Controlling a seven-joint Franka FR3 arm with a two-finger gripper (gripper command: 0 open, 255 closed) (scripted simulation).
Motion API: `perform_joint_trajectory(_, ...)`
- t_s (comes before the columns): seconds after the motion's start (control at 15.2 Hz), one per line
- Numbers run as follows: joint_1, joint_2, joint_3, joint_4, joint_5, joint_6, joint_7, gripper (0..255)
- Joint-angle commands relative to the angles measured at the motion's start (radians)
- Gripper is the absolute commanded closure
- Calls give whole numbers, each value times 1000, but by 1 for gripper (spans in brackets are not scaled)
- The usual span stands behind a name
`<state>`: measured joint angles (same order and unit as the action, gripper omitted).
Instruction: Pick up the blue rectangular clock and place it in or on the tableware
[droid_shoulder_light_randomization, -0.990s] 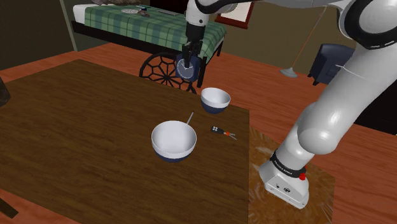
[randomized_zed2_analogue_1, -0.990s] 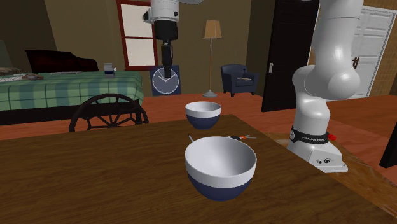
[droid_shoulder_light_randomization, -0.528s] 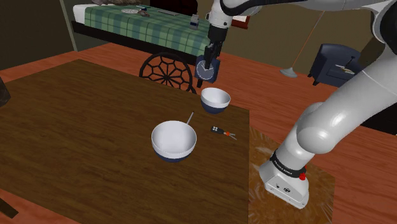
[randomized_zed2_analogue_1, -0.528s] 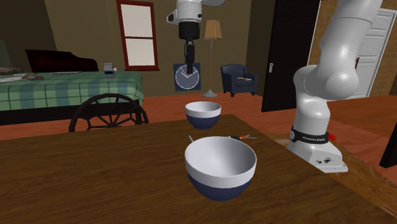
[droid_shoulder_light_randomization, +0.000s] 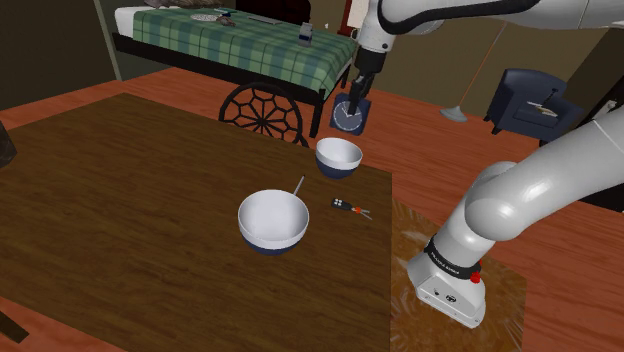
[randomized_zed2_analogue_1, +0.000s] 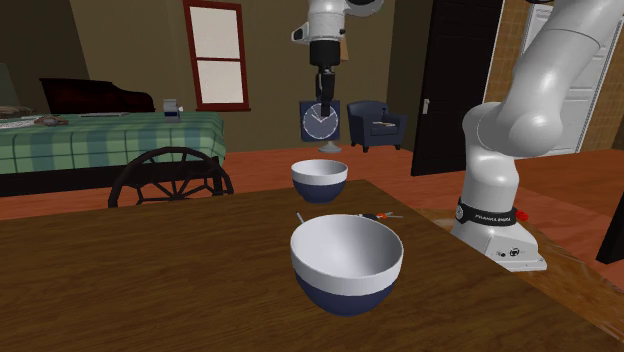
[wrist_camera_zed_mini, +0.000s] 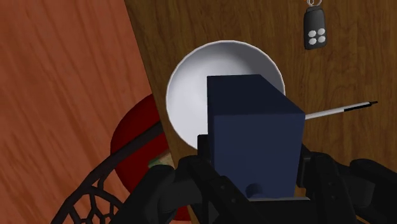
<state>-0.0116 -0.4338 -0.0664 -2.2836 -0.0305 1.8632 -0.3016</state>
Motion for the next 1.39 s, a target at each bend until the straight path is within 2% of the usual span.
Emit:
perform_joint_trajectory(0.0, -2, -2, -3, -25, -2, 24, -4, 255)
perform_joint_trajectory(0.86, -3, 40, -8, -169, -3, 210, -4, 255)
perform_joint_trajectory(1.32, -3, 40, -8, -169, -3, 210, -4, 255)
